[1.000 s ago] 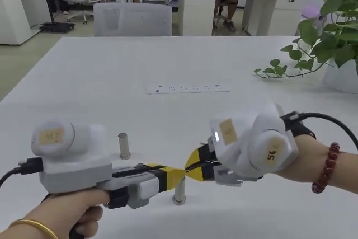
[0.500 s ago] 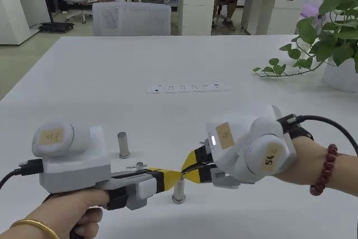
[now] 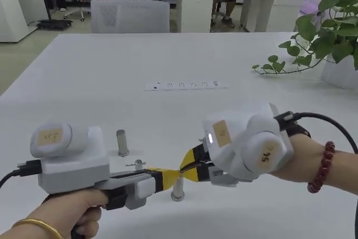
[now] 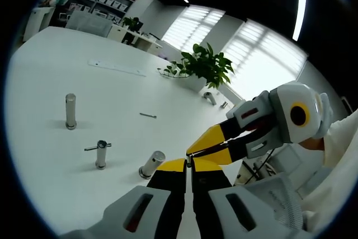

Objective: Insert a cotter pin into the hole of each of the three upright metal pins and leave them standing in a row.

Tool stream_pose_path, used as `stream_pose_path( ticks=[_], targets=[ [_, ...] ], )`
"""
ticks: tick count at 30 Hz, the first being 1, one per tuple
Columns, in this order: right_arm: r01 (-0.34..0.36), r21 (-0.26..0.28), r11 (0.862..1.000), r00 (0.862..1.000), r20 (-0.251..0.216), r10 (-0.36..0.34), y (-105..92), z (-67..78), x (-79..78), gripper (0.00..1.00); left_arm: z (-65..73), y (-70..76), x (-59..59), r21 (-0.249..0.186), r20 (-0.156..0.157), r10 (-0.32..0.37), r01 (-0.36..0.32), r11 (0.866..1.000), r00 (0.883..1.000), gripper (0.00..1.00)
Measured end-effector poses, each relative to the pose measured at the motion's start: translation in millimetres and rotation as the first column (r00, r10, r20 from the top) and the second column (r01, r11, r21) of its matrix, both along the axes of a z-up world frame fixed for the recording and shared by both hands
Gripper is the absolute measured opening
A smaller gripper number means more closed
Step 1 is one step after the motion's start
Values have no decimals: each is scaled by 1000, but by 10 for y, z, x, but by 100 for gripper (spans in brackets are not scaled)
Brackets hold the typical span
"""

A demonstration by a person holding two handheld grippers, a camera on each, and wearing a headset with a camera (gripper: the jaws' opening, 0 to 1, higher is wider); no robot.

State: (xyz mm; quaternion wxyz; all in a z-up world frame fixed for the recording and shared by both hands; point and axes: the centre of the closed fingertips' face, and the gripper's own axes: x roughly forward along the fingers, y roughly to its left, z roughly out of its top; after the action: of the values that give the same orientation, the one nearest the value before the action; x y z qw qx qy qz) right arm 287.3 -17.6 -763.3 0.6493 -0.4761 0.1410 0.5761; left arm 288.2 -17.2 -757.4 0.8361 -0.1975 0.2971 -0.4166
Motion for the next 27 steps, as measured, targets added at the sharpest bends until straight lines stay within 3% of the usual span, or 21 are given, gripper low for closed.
stream_pose_path(
  ticks=[15,20,27],
  targets=[
    [10,17,1000,1000,-16,-10,11,-27,3,5,-21,13,17,21,10,-5,5,1000,1000,0],
    [40,55,998,998,-51,-37,15,-9,12,10,-59,37,8,63,34,-19,17,998,999,0],
    [116,121,986,982,-165,-95,-16,33,18,11,-80,68,13,127,104,-56,43,991,993,0]
  ],
)
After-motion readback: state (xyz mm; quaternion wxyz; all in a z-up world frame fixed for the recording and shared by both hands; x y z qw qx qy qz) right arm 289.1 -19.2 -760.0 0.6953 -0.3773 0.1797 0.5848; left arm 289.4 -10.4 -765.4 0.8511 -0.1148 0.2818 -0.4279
